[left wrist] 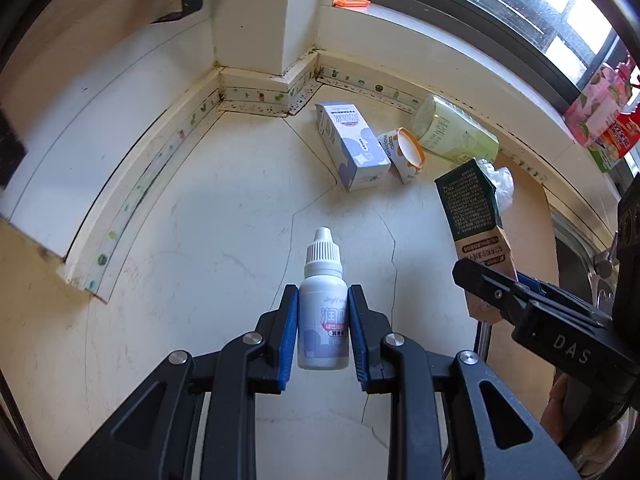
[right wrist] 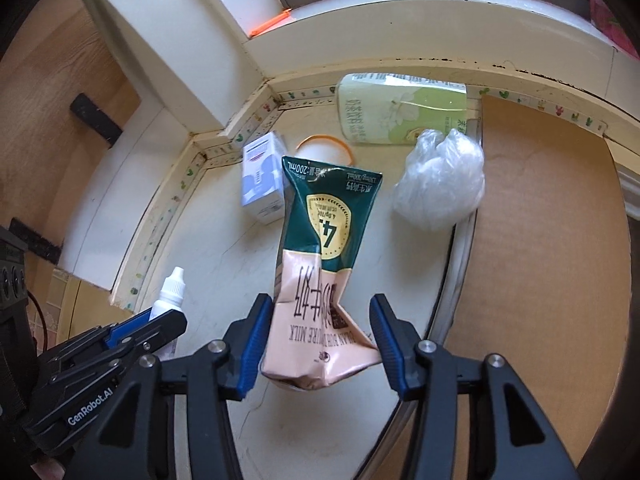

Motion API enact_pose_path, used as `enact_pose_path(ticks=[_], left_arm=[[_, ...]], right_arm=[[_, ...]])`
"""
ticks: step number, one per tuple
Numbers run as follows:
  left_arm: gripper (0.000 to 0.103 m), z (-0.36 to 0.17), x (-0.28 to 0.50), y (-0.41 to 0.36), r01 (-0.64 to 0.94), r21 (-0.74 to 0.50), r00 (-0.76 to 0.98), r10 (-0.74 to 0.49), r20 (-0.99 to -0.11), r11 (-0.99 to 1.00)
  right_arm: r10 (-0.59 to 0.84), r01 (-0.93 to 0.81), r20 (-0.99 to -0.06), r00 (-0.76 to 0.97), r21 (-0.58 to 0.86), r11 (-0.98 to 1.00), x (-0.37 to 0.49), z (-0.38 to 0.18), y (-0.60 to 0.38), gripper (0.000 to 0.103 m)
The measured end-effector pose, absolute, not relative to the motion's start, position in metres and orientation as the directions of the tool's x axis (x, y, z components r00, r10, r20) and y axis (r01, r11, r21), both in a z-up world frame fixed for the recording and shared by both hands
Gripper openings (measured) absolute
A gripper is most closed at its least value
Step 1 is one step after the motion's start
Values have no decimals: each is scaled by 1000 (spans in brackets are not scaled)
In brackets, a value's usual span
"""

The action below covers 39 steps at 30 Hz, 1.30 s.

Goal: Collect trash
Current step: 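Lift the dropper bottle and milk carton and carry them down to the black bin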

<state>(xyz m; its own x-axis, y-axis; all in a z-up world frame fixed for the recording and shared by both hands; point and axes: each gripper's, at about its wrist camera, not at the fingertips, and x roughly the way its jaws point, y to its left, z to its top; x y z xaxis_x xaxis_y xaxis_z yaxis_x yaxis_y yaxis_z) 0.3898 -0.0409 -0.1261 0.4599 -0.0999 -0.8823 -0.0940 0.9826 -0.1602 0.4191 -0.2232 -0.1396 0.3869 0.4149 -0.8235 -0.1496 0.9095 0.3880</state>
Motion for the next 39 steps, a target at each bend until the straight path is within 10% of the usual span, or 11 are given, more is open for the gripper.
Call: enact_pose_path(ticks=[39], left_arm=[[22, -101, 90, 53, 240, -173, 458, -268, -848, 955]], right_arm=[[285, 4, -822, 492, 330, 944, 68, -90, -103, 51]])
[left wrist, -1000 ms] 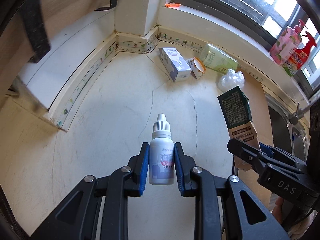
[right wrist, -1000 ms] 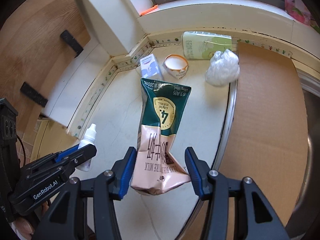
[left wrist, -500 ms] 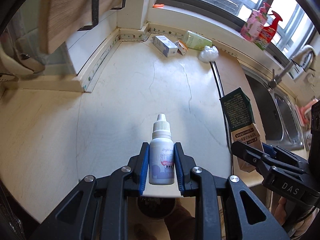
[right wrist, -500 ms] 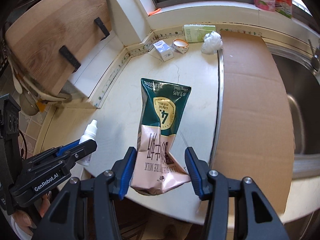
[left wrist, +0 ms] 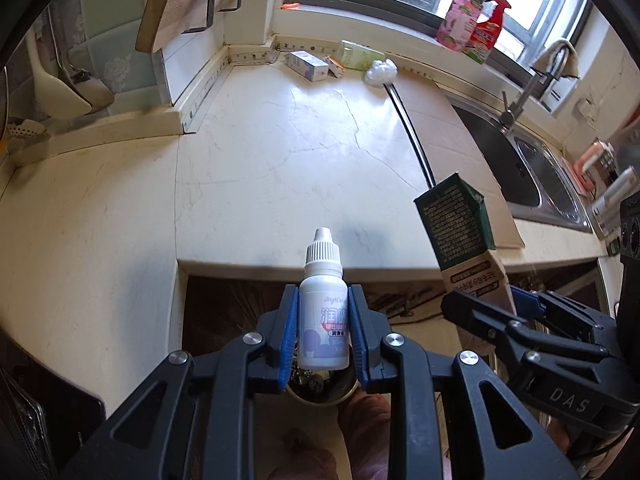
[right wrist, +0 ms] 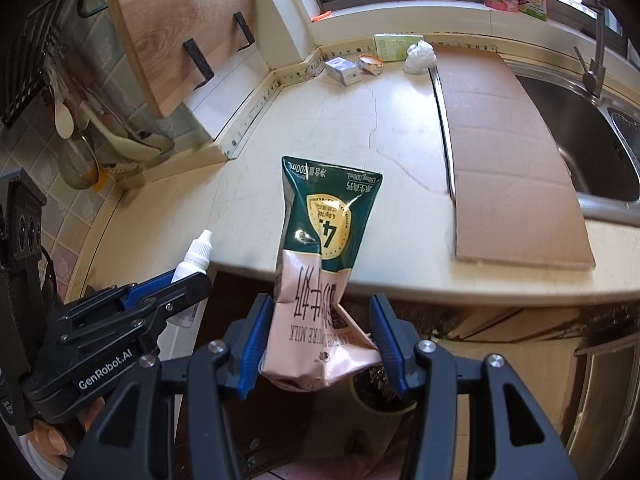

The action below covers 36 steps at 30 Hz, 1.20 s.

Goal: Collect trash
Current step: 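Lift the dropper bottle and milk carton and carry them down to the black bin, then open both grippers over the black bin to drop the items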

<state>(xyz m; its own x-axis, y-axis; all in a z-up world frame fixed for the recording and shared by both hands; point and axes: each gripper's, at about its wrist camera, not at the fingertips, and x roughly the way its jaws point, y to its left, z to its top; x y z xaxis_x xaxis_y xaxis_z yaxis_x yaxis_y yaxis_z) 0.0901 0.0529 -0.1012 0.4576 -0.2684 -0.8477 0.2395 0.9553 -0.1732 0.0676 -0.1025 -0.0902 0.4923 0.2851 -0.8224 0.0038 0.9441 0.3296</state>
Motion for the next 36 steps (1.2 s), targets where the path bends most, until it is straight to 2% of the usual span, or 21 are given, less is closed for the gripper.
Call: enact_pose_path(ticks=[9, 17, 23, 36], left_arm=[[22, -127, 54, 39, 281, -186, 386, -288, -876, 942], [22, -174, 37, 17, 293, -182, 328, -278, -903, 938], [22, -234, 37, 6, 264, -199, 289, -275, -917, 944], [23, -402, 56, 9, 130, -249, 241, -275, -931, 960]], right_arm=[[261, 49, -864, 430, 311, 949, 21, -112, -103, 51], [256, 88, -892, 373, 308, 947, -2, -155, -116, 51], [248, 105, -909, 334, 298, 949, -9, -212, -126, 51], [235, 138, -948, 214, 267, 954, 1, -381, -147, 51]])
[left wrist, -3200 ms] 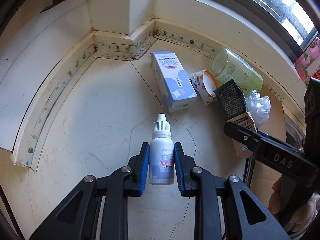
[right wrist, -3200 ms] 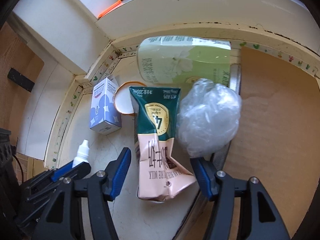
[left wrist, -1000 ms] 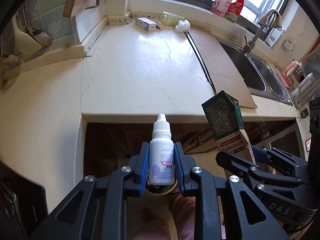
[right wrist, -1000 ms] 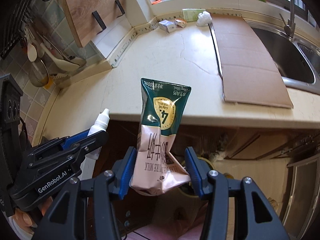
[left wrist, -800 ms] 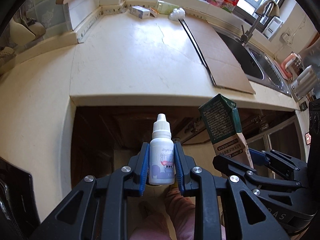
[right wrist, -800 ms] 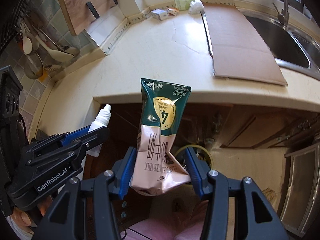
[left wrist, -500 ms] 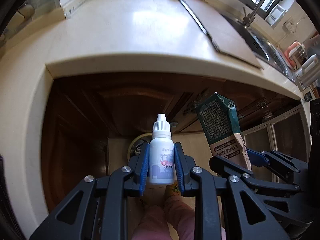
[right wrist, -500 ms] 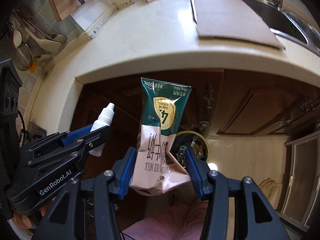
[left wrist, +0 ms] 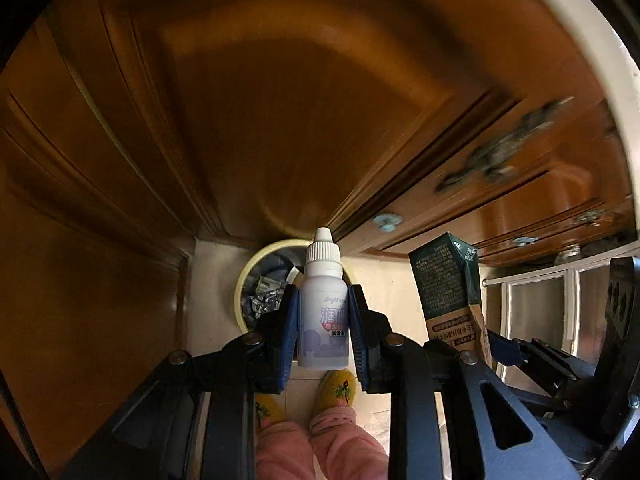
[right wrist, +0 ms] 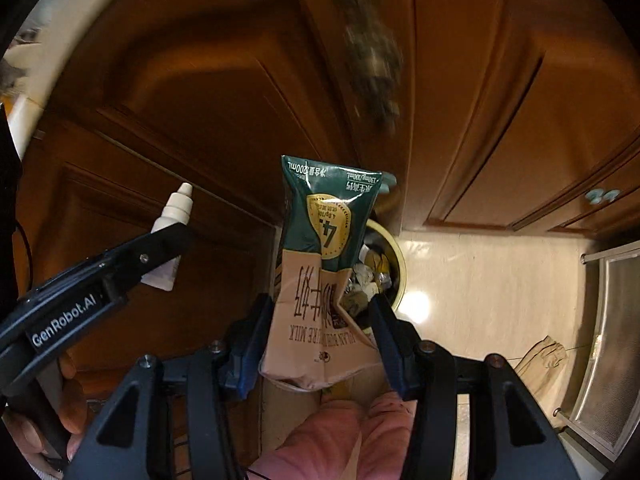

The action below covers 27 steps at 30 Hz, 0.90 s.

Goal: Collect trash
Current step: 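Open both grippers over the black bin to drop the items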

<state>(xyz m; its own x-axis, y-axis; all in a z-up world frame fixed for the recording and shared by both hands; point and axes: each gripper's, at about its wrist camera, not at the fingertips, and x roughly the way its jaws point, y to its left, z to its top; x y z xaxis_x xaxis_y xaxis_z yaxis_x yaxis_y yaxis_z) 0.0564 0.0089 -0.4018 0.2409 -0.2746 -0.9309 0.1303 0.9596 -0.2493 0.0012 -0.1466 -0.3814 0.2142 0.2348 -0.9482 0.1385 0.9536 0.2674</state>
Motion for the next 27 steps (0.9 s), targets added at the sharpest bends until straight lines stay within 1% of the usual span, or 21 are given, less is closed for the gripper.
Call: enact_pose_path(ticks=[5, 12, 13, 14, 15, 16, 17, 21, 27], left_arm=[[23, -465, 62, 1, 123, -244, 192, -264, -945, 962], [23, -518, 72, 0, 133, -229, 160, -249, -955, 964], [27, -523, 74, -1, 136, -229, 156, -249, -956, 964], [38, -528, 76, -2, 138, -229, 151, -249, -957, 964], [46, -531, 76, -1, 140, -225, 147, -245, -958, 964], [61, -535, 77, -2, 138, -218, 148, -238, -960, 966], [66, -537, 78, -1, 134, -210, 153, -230, -961, 968], [70, -545, 81, 0, 120, -195, 135, -211, -968, 973], [77, -540, 84, 4, 125, -179, 156, -198, -968, 976]], right_arm=[[237, 150, -957, 165, 262, 953, 9, -442, -144, 51], [243, 134, -961, 130, 259, 957, 20, -502, -130, 51], [245, 132, -962, 123, 260, 956, 23, -510, -129, 52], [247, 131, -961, 122, 262, 956, 24, -515, -126, 51], [249, 130, -961, 122, 264, 956, 27, -520, -126, 52], [246, 129, -961, 122, 262, 957, 28, -525, -125, 52], [240, 130, -963, 122, 255, 958, 29, -528, -124, 52], [229, 149, -966, 121, 245, 958, 28, -533, -123, 55], [235, 172, -964, 123, 254, 952, 29, -523, -137, 56]])
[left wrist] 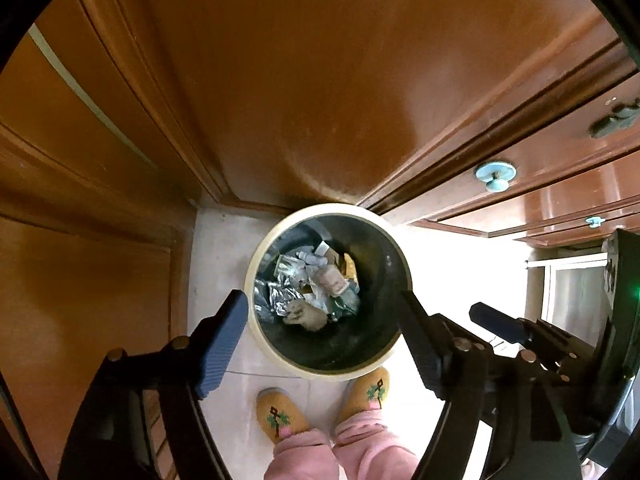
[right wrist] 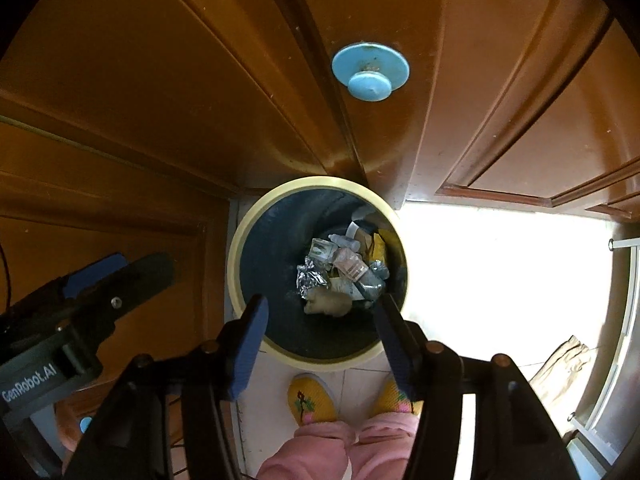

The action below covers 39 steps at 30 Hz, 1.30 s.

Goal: Collect trash
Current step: 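Open both grippers over the black bin to drop the items, then raise both open grippers back up to the counter trash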

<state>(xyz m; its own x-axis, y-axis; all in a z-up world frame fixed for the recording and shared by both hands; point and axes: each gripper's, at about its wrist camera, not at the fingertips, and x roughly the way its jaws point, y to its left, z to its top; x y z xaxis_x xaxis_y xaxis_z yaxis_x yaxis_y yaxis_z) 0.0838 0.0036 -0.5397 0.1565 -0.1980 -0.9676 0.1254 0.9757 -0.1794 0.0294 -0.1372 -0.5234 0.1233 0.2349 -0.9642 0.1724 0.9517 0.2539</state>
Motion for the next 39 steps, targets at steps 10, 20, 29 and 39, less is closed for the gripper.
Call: enact_pose_path(ticks=[10, 20, 29, 39], left_arm=[[90, -507, 84, 8, 135, -152, 177, -175, -969, 979], [91, -431, 64, 4, 186, -103, 194, -139, -971, 977], [96, -331, 49, 8, 224, -75, 276, -137, -951, 972], [96, -235, 30, 18, 246, -59, 343, -144, -928, 967]], right_arm=[[232, 244, -962, 147, 263, 933, 27, -491, -150, 60], [251, 297, -954, 166, 291, 909, 12, -416, -159, 61], [243, 291, -944, 224, 303, 908, 1, -330, -161, 61], [211, 289, -935, 286, 294, 911, -13, -253, -160, 61]])
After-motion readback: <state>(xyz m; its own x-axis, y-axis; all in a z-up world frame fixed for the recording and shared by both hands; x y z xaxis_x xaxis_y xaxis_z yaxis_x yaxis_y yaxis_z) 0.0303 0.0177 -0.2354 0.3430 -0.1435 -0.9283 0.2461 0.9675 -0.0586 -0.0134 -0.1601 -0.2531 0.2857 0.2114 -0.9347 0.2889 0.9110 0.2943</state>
